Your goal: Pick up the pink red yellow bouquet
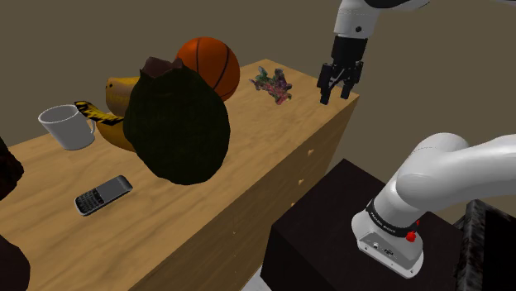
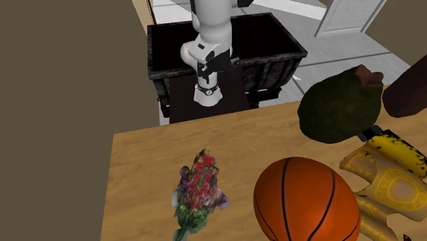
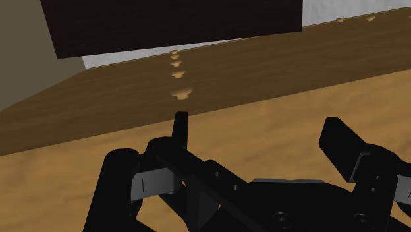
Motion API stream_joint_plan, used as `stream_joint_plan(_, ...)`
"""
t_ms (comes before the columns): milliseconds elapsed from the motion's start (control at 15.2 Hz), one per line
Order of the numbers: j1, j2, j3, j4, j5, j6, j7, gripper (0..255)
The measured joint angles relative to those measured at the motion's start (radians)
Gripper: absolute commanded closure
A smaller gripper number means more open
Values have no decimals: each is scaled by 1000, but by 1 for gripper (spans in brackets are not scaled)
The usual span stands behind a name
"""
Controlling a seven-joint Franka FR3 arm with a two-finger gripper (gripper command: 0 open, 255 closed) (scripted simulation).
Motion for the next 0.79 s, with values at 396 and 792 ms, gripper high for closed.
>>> stream_joint_plan(396,-9,154,-37,87,-26,62,-53,0)
stream_joint_plan(792,-21,391,-93,261,-48,119,-135,0)
